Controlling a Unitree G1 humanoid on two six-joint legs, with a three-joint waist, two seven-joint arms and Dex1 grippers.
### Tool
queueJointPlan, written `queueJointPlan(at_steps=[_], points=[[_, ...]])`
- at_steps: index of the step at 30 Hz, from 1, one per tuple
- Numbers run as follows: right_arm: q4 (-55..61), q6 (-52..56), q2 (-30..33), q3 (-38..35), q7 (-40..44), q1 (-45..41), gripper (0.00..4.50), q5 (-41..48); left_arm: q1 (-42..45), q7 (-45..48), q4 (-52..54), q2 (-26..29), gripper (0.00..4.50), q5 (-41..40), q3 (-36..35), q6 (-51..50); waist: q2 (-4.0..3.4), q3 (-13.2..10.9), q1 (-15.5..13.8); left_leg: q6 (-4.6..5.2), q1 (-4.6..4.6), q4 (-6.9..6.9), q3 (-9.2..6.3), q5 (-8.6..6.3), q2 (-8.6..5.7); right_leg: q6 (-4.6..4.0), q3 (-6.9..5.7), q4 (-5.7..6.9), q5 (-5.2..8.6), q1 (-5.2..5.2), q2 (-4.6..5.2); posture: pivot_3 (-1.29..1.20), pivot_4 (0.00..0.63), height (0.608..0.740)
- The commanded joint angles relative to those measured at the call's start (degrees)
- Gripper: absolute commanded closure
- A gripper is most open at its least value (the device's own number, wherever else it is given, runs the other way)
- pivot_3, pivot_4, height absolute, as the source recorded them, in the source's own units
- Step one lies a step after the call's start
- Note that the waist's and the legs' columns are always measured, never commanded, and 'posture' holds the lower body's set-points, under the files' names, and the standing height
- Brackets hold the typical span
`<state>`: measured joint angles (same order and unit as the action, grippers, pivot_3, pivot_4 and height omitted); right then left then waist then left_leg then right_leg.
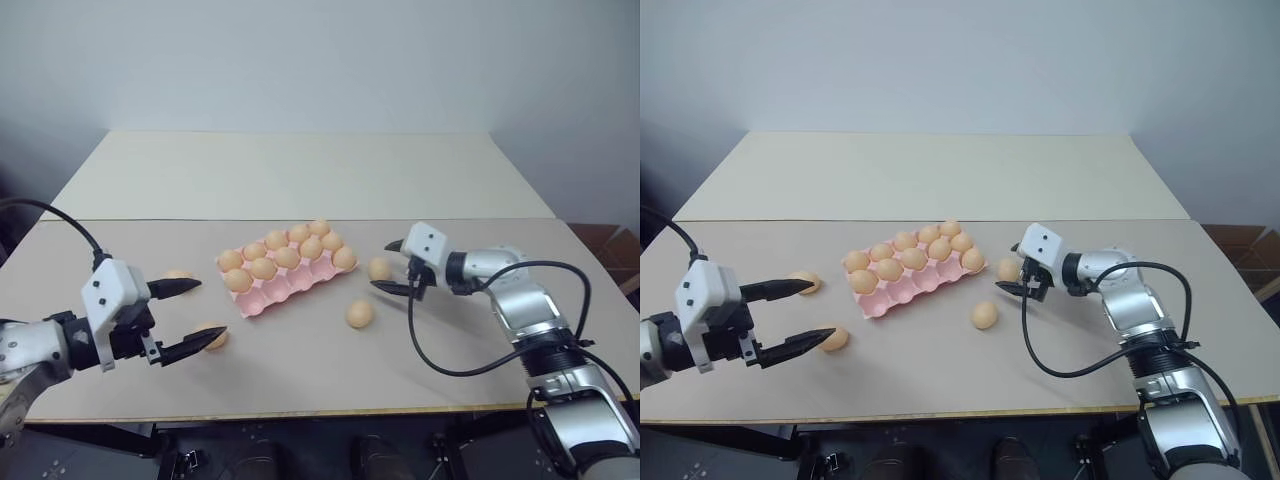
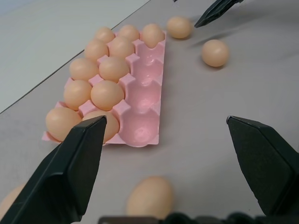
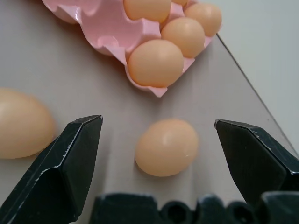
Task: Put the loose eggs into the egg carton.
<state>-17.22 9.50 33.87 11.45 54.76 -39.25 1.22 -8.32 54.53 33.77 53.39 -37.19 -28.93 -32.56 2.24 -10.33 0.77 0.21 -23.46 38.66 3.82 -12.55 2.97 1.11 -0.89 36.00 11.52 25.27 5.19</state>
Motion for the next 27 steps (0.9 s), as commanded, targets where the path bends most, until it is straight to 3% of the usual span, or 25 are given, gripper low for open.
queueJointPlan(at_steps=[1, 11, 14, 19, 27], points=[[-3.16, -3.38, -1.16, 0.09, -2.03, -2.21, 0.00, -1.83, 0.94, 0.15, 0.70, 0.18, 0.02, -0.10, 0.00, 1.27, 0.00, 0.00, 0.04, 0.00, 0.00, 0.00, 0.00, 0.00, 0.00, -0.01, 0.01, 0.01, 0.00, 0.01, 0.00, 0.00, 0.150, 0.740], [-13.95, -7.71, -5.00, 0.82, -4.10, -6.58, 0.00, -4.49, 0.12, 0.57, 0.92, -0.16, 0.02, 0.52, 0.04, 1.75, -0.01, 0.00, 0.23, 0.00, 0.01, -0.01, 0.00, 0.00, 0.00, 0.00, 0.02, 0.01, -0.02, 0.00, -0.01, 0.00, 0.150, 0.740], [-15.55, -8.27, -5.36, 0.59, -3.96, -6.82, 0.60, -4.78, -0.61, 0.38, 1.46, -0.50, 0.00, 0.42, -0.42, 1.72, -0.01, -0.01, 0.23, 0.00, 0.01, -0.02, 0.00, 0.00, 0.00, 0.00, 0.03, 0.00, -0.02, -0.01, -0.01, 0.00, 0.150, 0.740], [-16.32, -8.48, -5.36, 0.36, -3.94, -6.34, 2.16, -5.04, -1.62, 0.30, 1.91, -0.78, 0.00, 0.47, -1.03, 1.77, -0.01, -0.01, 0.22, 0.00, 0.01, -0.02, 0.00, 0.00, 0.00, 0.00, 0.02, 0.01, -0.02, 0.00, -0.01, 0.00, 0.150, 0.740], [-11.83, -9.69, -3.82, -0.19, -5.71, -5.82, 2.35, -6.29, -1.09, 0.37, 1.40, -0.55, 0.00, 0.55, -0.84, 1.87, -0.02, -0.01, 0.22, 0.00, 0.03, -0.02, 0.00, 0.00, 0.00, 0.00, 0.03, 0.03, -0.02, 0.00, -0.01, 0.00, 0.150, 0.740]])
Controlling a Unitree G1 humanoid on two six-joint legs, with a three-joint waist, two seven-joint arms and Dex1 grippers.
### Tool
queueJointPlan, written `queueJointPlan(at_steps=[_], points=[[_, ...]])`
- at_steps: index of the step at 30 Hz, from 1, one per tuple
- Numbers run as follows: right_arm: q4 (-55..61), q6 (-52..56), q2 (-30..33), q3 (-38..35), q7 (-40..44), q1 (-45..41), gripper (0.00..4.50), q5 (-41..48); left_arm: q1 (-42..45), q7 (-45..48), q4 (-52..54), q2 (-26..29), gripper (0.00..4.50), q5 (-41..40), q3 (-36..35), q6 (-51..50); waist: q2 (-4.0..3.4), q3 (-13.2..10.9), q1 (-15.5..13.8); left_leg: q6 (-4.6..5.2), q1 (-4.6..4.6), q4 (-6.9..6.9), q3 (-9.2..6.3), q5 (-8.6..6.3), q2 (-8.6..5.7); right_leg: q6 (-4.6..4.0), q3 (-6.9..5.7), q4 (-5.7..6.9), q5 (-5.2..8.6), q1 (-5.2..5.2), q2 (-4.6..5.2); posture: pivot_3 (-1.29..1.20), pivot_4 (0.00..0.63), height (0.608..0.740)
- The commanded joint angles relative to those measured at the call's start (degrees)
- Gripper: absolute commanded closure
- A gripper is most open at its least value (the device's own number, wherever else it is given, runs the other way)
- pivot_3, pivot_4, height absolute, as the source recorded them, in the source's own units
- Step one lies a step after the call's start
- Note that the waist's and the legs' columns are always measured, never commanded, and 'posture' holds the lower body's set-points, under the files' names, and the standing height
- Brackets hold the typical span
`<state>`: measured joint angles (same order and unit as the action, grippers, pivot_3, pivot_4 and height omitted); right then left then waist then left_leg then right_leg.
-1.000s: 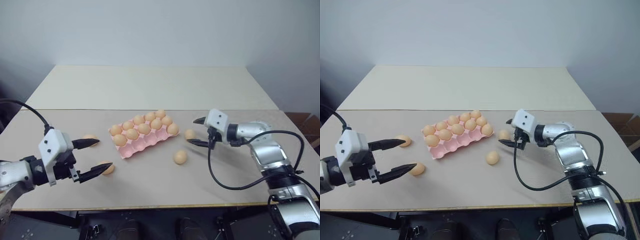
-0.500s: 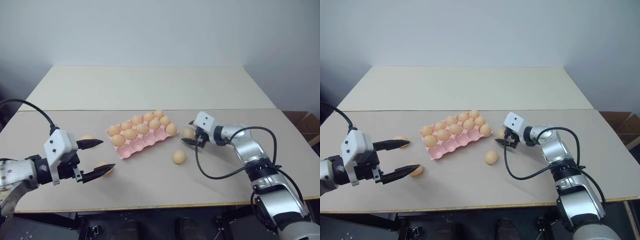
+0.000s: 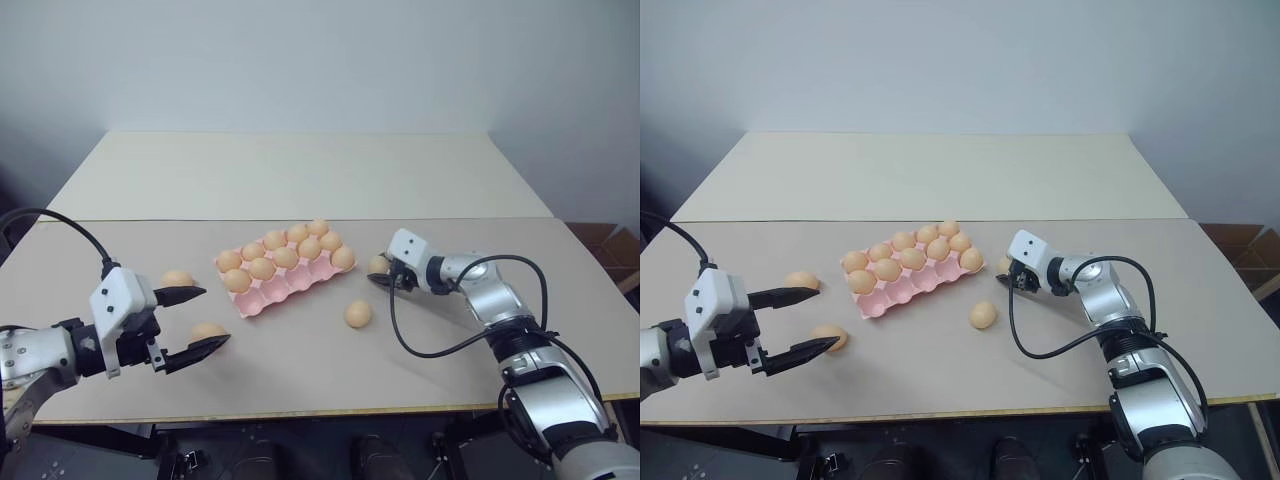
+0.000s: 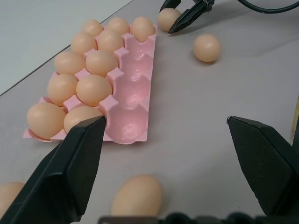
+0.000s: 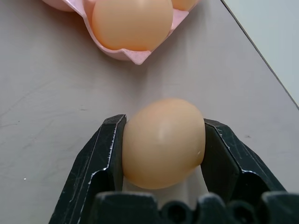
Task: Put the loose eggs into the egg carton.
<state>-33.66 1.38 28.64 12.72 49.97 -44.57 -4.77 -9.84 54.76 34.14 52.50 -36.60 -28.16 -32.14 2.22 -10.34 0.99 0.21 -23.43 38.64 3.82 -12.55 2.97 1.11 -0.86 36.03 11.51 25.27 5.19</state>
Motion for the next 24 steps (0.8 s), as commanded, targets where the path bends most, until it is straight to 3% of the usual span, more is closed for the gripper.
queueJointPlan(at_steps=[1, 6, 10, 15, 22, 23, 24], points=[[6.87, -1.72, 1.85, -1.79, -0.90, -0.38, 2.35, -0.18, 0.39, 0.21, 0.96, 0.38, 0.00, -0.03, -1.71, 1.45, -0.01, -0.01, -0.01, 0.00, -0.01, 0.00, 0.00, 0.00, 0.00, 0.00, 0.00, 0.00, 0.00, 0.00, 0.00, 0.00, 0.150, 0.740], [21.97, 1.05, 1.69, -2.53, 1.52, 0.60, 2.35, 3.28, -0.70, 1.18, -0.12, 0.85, 0.00, 0.46, -3.17, 1.42, -0.02, -0.01, 0.19, 0.00, -0.04, -0.08, 0.00, 0.00, 0.02, 0.17, 0.01, -0.01, -0.10, 0.08, -0.02, 0.00, 0.150, 0.740], [27.50, 3.17, -0.35, -1.18, 1.94, 0.97, 2.35, 4.52, -1.07, 1.86, -1.16, 1.15, 0.00, 1.22, -4.00, 1.72, -0.02, -0.01, 0.04, 0.00, 0.09, -0.23, 0.00, 0.00, 0.05, 0.18, -0.01, 0.00, -0.10, 0.05, -0.07, 0.00, 0.150, 0.740], [24.28, 3.35, -6.64, 1.27, -0.48, -1.15, 2.35, 3.43, -1.02, 2.03, -1.16, 1.72, 0.00, 0.95, -4.49, 1.52, -0.02, -0.01, 0.05, -0.01, 0.08, -0.23, 0.02, 0.00, 0.05, -0.03, 0.01, 0.00, 0.01, 0.07, -0.05, 0.00, 0.150, 0.740], [17.08, 1.05, -9.86, 2.77, -0.63, -3.53, 2.35, 2.41, -1.43, 1.45, -0.04, 1.68, 0.00, 1.01, -4.70, 1.14, -0.02, -0.01, -0.08, -0.01, 0.02, -0.25, 0.02, 0.00, 0.03, -0.36, -0.02, -0.06, -0.20, 0.08, -0.01, 0.00, 0.150, 0.740], [16.16, 0.73, -10.03, 2.92, -0.69, -3.76, 1.70, 2.08, -1.49, 1.31, 0.16, 1.63, 0.00, 0.97, -4.69, 1.06, -0.02, -0.01, -0.04, -0.01, 0.01, -0.26, 0.02, 0.00, 0.03, -0.37, -0.02, -0.07, -0.20, 0.08, -0.02, 0.00, 0.150, 0.740], [15.57, 0.39, -10.12, 2.98, -0.64, -3.90, 1.46, 1.92, -1.57, 1.19, 0.34, 1.56, 0.00, 0.92, -4.72, 0.99, -0.02, -0.01, -0.02, -0.01, 0.03, -0.29, 0.02, 0.00, 0.03, -0.36, -0.03, -0.08, -0.20, 0.08, -0.02, 0.00, 0.150, 0.740]])
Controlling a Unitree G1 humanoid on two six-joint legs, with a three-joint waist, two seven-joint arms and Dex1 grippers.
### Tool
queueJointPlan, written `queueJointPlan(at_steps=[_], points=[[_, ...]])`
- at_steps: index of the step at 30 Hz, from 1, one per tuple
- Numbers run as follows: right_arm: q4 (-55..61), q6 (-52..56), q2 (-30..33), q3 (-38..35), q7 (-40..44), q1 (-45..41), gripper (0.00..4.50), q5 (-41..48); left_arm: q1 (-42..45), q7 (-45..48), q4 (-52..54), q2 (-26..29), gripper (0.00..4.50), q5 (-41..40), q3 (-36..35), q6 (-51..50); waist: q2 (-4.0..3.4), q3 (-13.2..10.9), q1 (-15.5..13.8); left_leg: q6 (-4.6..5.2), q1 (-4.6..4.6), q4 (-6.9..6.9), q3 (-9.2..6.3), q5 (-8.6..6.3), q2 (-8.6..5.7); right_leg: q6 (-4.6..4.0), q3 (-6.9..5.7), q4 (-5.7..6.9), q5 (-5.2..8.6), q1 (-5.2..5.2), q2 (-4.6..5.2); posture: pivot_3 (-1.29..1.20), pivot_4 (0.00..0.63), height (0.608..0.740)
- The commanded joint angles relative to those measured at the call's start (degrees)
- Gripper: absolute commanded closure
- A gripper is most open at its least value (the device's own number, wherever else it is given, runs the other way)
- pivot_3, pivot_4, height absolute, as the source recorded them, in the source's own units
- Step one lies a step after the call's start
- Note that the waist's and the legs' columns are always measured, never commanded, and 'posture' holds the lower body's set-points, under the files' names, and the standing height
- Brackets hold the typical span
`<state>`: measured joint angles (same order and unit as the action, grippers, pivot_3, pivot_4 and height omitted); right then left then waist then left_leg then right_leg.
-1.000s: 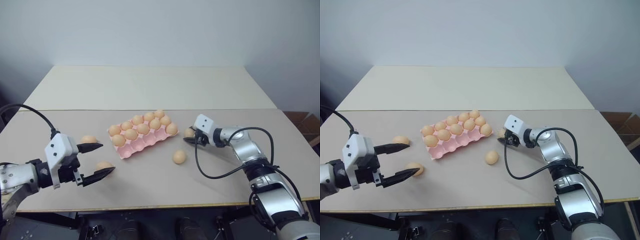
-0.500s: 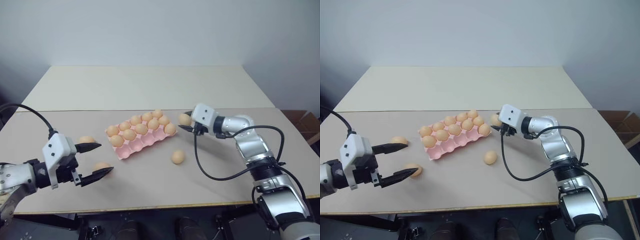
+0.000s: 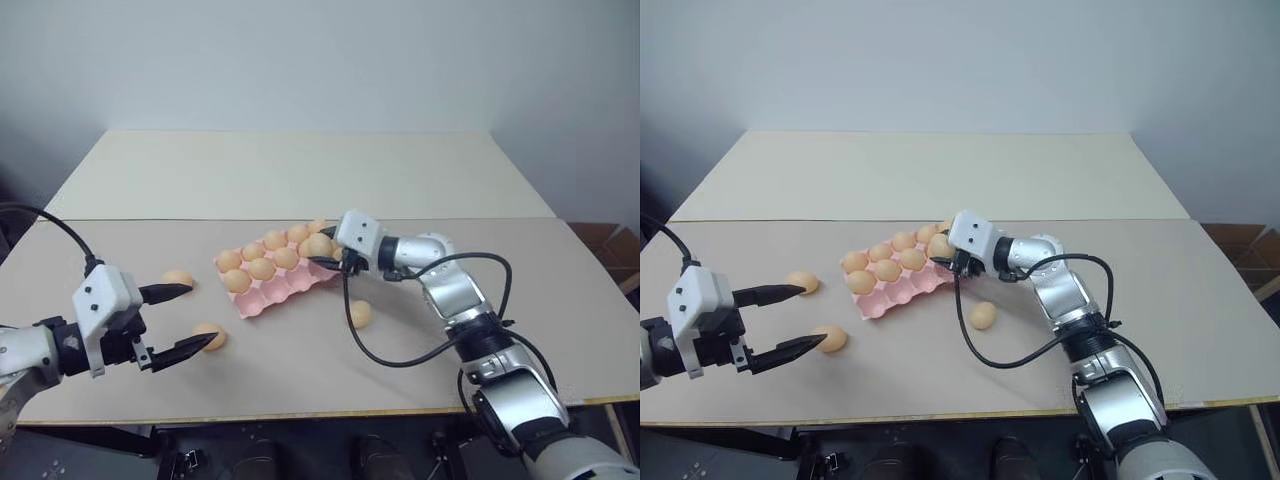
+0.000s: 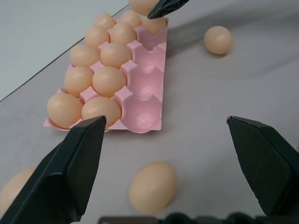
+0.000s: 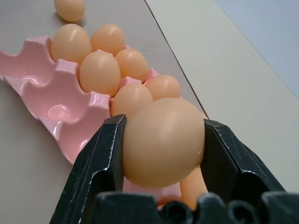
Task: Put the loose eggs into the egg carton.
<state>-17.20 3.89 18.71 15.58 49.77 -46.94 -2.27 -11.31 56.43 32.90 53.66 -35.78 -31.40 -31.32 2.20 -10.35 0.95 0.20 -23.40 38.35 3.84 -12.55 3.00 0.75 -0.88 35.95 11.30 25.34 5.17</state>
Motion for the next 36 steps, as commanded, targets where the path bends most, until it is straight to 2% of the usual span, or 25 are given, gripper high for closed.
queueJointPlan(at_steps=[1, 4, 5, 10, 13, 19, 24, 28, 36], points=[[-1.28, -2.41, -0.26, 0.11, -0.51, -1.65, 1.13, -0.71, -0.17, -0.59, 1.69, 0.34, 0.00, 0.04, -1.51, 0.16, 0.00, 0.00, 0.02, 0.00, 0.00, -0.02, 0.00, 0.00, 0.00, 0.01, 0.00, 0.00, 0.00, 0.01, -0.01, 0.00, 0.150, 0.740], [-1.69, -2.60, -0.45, -0.18, -0.51, -1.86, 0.06, -0.64, -0.39, -0.81, 1.84, 0.19, 0.00, -0.06, -1.51, 0.21, 0.00, 0.00, 0.07, 0.00, 0.01, -0.05, 0.00, 0.00, 0.01, 0.02, 0.00, 0.01, -0.01, 0.03, -0.03, 0.00, 0.150, 0.740], [-1.63, -2.59, -0.41, -0.25, -0.37, -1.86, 0.03, -0.55, -0.43, -0.89, 1.87, 0.17, 0.00, -0.10, -1.45, 0.25, 0.00, 0.00, 0.08, 0.00, 0.00, -0.05, 0.00, 0.00, 0.01, 0.02, 0.00, 0.01, -0.01, 0.04, -0.03, 0.00, 0.150, 0.740], [0.30, -2.18, 0.19, -0.64, -1.39, -1.09, 0.03, -1.03, 0.43, -1.20, 1.36, 0.26, 0.00, -0.08, -0.26, 0.51, 0.00, 0.00, 0.09, 0.00, 0.01, -0.05, 0.00, 0.00, 0.01, 0.11, 0.00, 0.01, -0.04, 0.03, -0.03, 0.00, 0.150, 0.740], [5.41, -1.32, 2.49, -1.45, -0.34, 1.65, 0.03, -0.18, 1.10, -1.17, 1.31, 0.38, 0.00, -0.24, 0.37, 0.44, 0.00, 0.00, -0.06, 0.00, 0.00, -0.06, 0.00, 0.00, 0.01, 0.12, 0.00, 0.01, -0.04, 0.04, -0.03, 0.00, 0.150, 0.740], [25.35, 6.96, 14.01, -6.69, 5.89, 14.26, 0.03, 6.08, 2.38, -0.51, 0.75, 0.90, 0.00, -0.24, 1.43, 0.55, 0.00, 0.00, -0.76, 0.00, -0.10, -0.10, 0.00, 0.00, -0.05, 0.21, -0.06, -0.16, -0.08, 0.01, 0.08, 0.00, 0.150, 0.740], [35.67, 13.73, 22.68, -11.54, 9.41, 23.17, 0.03, 11.47, 3.06, -0.09, 1.26, 0.91, 0.00, -1.22, 3.08, -0.30, 0.01, 0.00, -0.23, -0.01, -0.03, -0.10, 0.02, -0.01, -0.02, 0.41, -0.01, -0.13, 0.25, 0.02, 0.02, 0.00, 0.150, 0.740], [39.03, 15.54, 27.45, -14.35, 10.75, 28.66, 0.03, 13.83, 2.54, 0.70, 1.96, 0.96, 0.00, -2.12, 3.52, -0.70, 0.01, 0.00, -0.19, -0.01, 0.17, -0.11, 0.01, -0.01, 0.02, 0.33, -0.01, -0.04, 0.31, -0.08, -0.02, 0.00, 0.150, 0.740], [39.73, 15.68, 30.08, -15.13, 10.14, 30.78, 0.03, 15.13, 1.98, 2.46, 0.77, 1.58, 0.00, -1.14, 3.41, 0.01, 0.02, 0.00, -0.32, -0.01, 0.15, -0.10, 0.01, 0.00, -0.01, 0.32, 0.05, -0.07, 0.30, -0.06, 0.01, 0.00, 0.150, 0.740]])
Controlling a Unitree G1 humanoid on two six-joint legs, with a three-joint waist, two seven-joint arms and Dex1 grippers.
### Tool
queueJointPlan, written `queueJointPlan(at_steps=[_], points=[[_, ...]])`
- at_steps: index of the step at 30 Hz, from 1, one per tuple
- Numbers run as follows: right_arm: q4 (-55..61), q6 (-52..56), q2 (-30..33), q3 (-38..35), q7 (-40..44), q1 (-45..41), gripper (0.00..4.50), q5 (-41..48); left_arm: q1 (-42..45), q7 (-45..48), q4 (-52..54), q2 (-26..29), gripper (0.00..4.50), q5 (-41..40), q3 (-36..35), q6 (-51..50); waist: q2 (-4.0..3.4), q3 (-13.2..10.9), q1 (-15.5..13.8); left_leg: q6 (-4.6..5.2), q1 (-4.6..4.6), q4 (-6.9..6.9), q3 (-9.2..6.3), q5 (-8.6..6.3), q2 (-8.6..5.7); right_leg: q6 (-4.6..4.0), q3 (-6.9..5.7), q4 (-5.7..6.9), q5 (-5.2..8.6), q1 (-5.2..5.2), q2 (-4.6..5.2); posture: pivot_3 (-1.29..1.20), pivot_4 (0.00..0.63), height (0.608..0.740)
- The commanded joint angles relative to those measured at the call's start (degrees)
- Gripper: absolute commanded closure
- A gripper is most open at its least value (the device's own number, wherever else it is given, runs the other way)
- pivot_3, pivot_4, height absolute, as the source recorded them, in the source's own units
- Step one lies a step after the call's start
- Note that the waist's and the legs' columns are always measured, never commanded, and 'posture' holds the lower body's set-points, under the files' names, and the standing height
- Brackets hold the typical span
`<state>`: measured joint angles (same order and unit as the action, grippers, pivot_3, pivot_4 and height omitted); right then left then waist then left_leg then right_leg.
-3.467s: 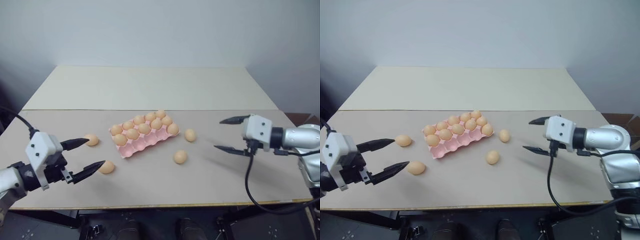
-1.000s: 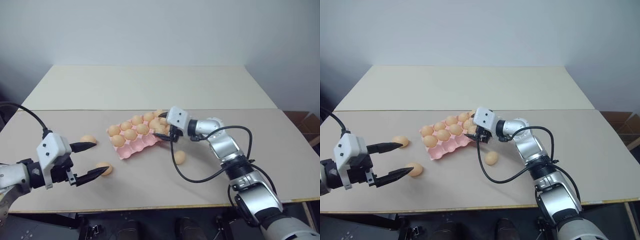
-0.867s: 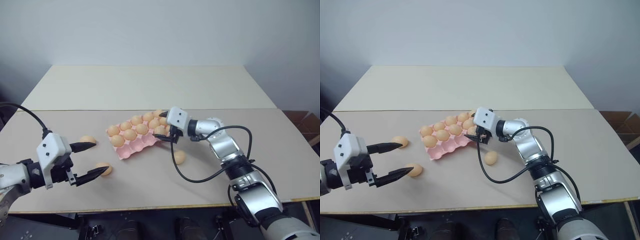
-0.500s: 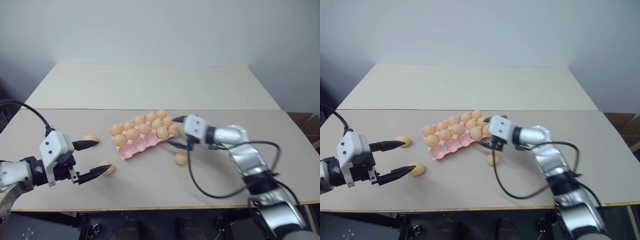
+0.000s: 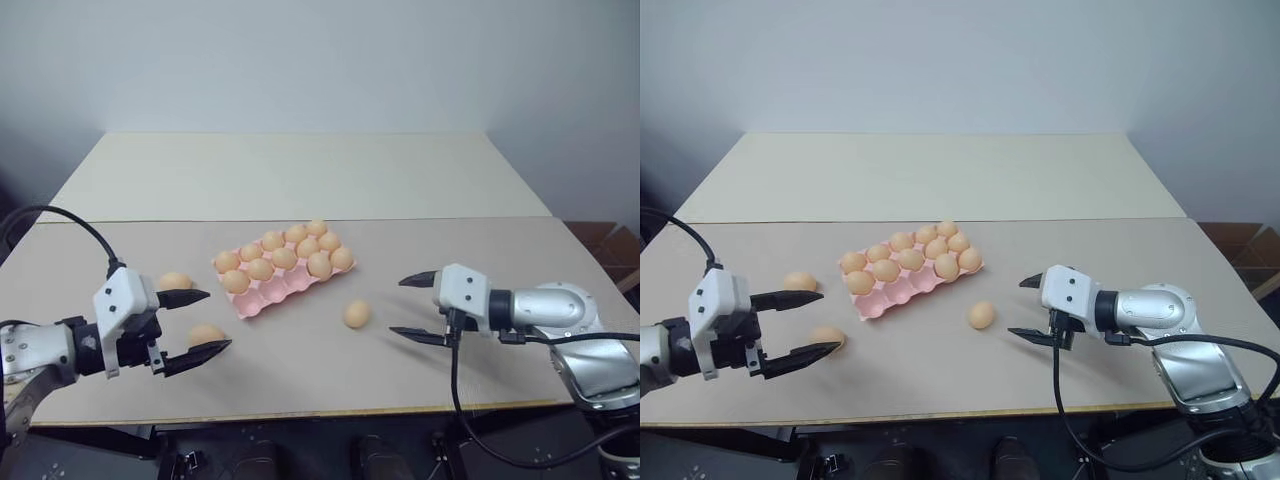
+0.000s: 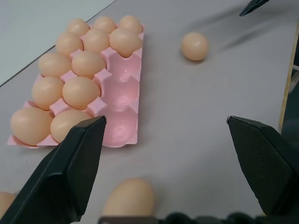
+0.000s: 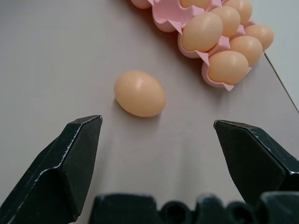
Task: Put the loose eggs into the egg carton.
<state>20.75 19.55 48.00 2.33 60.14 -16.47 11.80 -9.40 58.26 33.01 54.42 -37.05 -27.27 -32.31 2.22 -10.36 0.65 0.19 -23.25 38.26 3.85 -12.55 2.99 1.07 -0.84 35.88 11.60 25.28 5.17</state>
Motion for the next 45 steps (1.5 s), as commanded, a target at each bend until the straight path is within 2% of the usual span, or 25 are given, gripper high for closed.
queueJointPlan(at_steps=[1, 8, 18, 30, 33, 37, 38, 45], points=[[1.81, -0.11, 0.84, -1.79, -0.33, 0.43, 0.03, 1.08, 0.14, 0.66, 0.61, 0.79, 0.00, 0.15, -0.77, 0.98, 0.00, 0.00, -0.03, 0.00, -0.03, 0.00, 0.00, 0.00, 0.00, 0.00, 0.00, -0.02, 0.00, 0.01, 0.00, 0.00, 0.150, 0.740], [0.66, -1.63, -0.49, 1.07, -0.69, -1.14, 0.03, -0.05, 0.79, 0.40, 0.58, 0.52, 0.00, 0.74, -0.43, 1.07, 0.01, 0.00, 0.02, 0.00, -0.08, 0.00, 0.00, 0.00, -0.03, 0.03, 0.00, -0.09, 0.01, 0.01, 0.03, 0.00, 0.150, 0.740], [-10.22, -6.57, -9.09, 10.61, -2.80, -8.95, 0.03, -6.04, 1.26, -0.06, 0.31, 0.52, 0.00, 1.75, -0.22, 1.18, 0.02, 0.01, -0.01, 0.01, -0.06, 0.00, -0.01, 0.00, -0.03, 0.01, 0.00, -0.01, 0.00, 0.02, 0.00, 0.00, 0.150, 0.740], [-18.33, -10.19, -12.88, 13.30, -2.52, -10.21, 0.03, -8.89, -0.38, 0.04, 0.44, 0.91, 0.00, 2.02, -3.05, 0.80, 0.03, 0.01, 0.05, 0.01, -0.03, 0.00, 0.00, 0.01, -0.02, 0.01, -0.02, 0.00, 0.00, -0.01, 0.00, 0.00, 0.150, 0.740], [-18.48, -10.10, -13.09, 13.00, -1.81, -10.11, 0.61, -8.14, -0.62, 0.00, 0.65, 0.79, 0.00, 2.25, -3.11, 0.78, 0.03, 0.01, 0.06, 0.01, -0.02, 0.00, 0.00, 0.01, -0.03, 0.01, -0.02, 0.02, 0.00, -0.01, 0.00, 0.00, 0.150, 0.740], [-18.48, -10.50, -13.20, 13.17, -2.04, -9.90, 1.91, -8.73, -0.81, -0.11, 0.85, 0.62, 0.00, 2.35, -3.03, 0.75, 0.03, 0.01, 0.05, 0.01, -0.04, 0.00, 0.00, 0.01, -0.03, 0.02, -0.01, 0.01, 0.00, -0.01, 0.00, 0.00, 0.150, 0.740], [-18.72, -10.74, -13.35, 13.19, -2.41, -9.89, 2.05, -9.09, -0.75, -0.15, 0.85, 0.59, 0.00, 2.30, -3.01, 0.71, 0.03, 0.01, 0.05, 0.01, -0.05, 0.00, 0.00, 0.00, -0.03, 0.02, -0.01, 0.00, 0.00, 0.00, 0.00, 0.00, 0.150, 0.740], [-18.33, -11.56, -13.08, 12.17, -3.26, -10.27, 2.05, -9.62, -0.08, -0.45, 0.55, 0.58, 0.00, 2.39, -2.47, 0.78, 0.03, 0.01, 0.05, 0.01, -0.02, 0.00, 0.00, 0.01, -0.03, 0.02, -0.01, 0.02, 0.00, -0.01, 0.00, 0.00, 0.150, 0.740]])
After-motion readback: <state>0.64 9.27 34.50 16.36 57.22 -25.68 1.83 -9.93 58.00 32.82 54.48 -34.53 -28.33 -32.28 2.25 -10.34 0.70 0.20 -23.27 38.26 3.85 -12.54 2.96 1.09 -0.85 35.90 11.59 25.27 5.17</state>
